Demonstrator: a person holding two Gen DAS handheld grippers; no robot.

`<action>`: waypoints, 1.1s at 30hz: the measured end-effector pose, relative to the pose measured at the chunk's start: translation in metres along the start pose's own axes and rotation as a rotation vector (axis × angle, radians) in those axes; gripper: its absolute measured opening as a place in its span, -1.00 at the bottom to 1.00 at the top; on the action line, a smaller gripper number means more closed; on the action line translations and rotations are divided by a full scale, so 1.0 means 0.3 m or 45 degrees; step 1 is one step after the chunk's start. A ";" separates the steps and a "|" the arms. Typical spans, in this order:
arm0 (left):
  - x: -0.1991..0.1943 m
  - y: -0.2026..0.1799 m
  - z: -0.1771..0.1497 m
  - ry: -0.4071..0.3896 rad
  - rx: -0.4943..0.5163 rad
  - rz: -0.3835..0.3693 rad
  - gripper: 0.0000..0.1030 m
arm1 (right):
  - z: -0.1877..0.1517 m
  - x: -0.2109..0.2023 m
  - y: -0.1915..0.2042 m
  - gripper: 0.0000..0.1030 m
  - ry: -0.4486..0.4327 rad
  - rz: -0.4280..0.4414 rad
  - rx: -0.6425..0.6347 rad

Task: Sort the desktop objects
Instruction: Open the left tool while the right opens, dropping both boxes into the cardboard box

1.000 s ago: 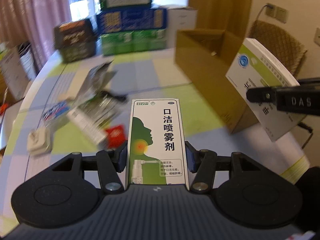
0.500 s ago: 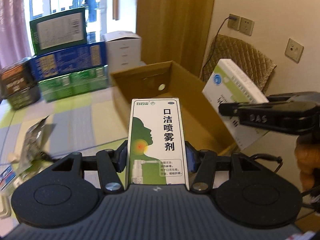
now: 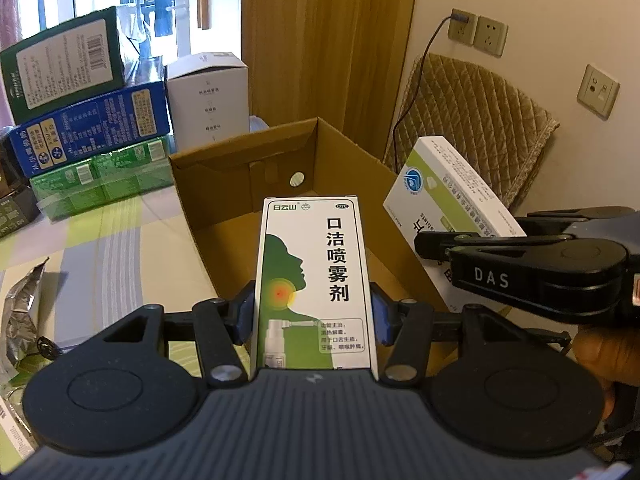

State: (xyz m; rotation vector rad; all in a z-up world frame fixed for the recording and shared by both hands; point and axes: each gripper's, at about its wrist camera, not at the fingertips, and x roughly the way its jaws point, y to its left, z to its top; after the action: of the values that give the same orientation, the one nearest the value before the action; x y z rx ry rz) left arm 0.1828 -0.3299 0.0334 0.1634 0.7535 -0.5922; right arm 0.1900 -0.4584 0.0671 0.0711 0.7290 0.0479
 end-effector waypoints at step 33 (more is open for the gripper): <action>-0.168 0.178 -0.116 -0.072 -0.111 0.112 0.06 | -0.021 -0.006 0.027 -0.20 -0.059 0.026 0.028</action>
State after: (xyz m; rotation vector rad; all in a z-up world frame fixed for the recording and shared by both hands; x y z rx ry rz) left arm 0.1629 -0.2514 0.0392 0.0983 0.7127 -0.4779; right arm 0.1843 -0.4501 0.0644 0.1006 0.6827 0.0574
